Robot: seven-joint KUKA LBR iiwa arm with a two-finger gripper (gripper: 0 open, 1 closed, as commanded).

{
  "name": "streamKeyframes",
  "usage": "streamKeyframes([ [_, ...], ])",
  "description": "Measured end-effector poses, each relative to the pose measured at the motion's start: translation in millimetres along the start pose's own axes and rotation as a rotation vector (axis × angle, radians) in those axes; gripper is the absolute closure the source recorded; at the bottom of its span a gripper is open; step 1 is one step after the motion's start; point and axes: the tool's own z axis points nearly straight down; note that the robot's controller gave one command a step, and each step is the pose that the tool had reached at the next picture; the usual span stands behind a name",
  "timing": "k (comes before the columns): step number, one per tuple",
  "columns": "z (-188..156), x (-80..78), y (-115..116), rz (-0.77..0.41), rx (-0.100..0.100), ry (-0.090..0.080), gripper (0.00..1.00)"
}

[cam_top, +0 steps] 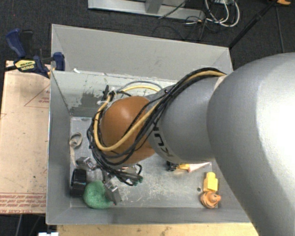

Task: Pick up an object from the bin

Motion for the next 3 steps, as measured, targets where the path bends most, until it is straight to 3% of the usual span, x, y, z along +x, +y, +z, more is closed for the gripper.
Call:
streamKeyframes([
  [1, -2, 5.6, 23, 0.239, 0.004, 0.001, 1.0],
  [2, -2, 5.6, 23, 0.24, 0.004, 0.0, 1.0],
  [3, -1, -16.6, 25, 0.254, 0.012, 0.005, 0.0],
])
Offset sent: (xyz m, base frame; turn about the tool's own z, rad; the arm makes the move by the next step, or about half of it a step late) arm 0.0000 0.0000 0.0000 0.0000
